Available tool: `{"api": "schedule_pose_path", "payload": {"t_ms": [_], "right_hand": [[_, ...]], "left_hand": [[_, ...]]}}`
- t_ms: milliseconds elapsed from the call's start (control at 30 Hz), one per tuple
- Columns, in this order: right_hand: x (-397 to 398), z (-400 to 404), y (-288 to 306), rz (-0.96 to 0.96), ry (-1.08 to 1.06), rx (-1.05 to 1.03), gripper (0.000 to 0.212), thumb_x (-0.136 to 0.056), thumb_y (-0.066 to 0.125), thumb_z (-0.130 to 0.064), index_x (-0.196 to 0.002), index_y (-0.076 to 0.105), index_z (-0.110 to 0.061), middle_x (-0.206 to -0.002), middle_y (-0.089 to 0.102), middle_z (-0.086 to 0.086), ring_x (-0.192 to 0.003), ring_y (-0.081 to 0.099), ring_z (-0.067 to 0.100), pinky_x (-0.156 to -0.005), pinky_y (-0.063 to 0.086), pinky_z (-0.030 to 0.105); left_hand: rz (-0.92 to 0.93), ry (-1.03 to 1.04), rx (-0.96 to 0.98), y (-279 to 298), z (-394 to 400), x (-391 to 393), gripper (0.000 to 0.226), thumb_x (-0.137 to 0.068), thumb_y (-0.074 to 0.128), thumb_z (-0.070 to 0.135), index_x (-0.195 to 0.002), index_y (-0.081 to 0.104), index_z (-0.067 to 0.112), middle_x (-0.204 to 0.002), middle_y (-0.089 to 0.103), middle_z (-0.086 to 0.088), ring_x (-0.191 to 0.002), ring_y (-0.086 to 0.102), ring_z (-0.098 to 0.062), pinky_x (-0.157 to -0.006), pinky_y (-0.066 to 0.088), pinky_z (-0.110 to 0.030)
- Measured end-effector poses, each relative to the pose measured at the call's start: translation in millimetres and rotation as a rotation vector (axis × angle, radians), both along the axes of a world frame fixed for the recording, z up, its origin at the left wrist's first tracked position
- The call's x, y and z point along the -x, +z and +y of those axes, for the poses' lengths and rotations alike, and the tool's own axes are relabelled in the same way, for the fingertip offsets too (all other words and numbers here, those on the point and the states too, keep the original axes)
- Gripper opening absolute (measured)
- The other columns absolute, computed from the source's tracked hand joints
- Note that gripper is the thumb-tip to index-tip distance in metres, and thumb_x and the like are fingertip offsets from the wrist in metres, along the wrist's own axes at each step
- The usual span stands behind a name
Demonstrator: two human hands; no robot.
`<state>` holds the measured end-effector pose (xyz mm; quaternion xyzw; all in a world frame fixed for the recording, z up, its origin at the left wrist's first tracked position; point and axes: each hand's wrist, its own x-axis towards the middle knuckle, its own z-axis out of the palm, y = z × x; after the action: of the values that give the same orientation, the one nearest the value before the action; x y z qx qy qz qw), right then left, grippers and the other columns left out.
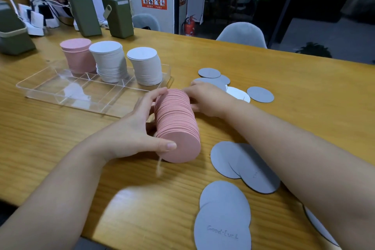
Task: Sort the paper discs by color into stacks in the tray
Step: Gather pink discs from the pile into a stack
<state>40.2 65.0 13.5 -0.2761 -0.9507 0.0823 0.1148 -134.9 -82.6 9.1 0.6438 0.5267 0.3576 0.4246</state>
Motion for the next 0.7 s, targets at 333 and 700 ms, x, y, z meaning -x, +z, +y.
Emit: {"api": "schedule_pose_path", "payload": {"t_ms": [333, 700], "right_hand": [[-19, -13, -4, 0.323, -0.179, 0.183, 0.023, -0.1, 0.038, -0.02, -0.098, 0.057, -0.007, -0.093, 0.064, 0.007, -0.089, 0.059, 0.023, -0.079, 0.043, 0.031], [-27, -48, 0, 0.491, -0.142, 0.724, 0.026, -0.102, 0.033, -0.009, -0.093, 0.056, -0.016, -0.086, 0.058, 0.002, -0.08, 0.054, 0.011, -0.084, 0.048, 0.028]], "left_hand": [[-0.001, 0.007, -0.018, -4, 2, 0, 0.115, -0.038, 0.09, 0.053, -0.131, 0.023, 0.063, -0.149, 0.03, 0.014, -0.138, 0.032, -0.006, -0.111, 0.034, -0.044], [-0.096, -0.095, -0.061, -5, 3, -9, 0.106, -0.037, 0.09, 0.056, -0.118, 0.025, 0.073, -0.144, 0.025, 0.032, -0.136, 0.03, 0.005, -0.111, 0.035, -0.039]]}}
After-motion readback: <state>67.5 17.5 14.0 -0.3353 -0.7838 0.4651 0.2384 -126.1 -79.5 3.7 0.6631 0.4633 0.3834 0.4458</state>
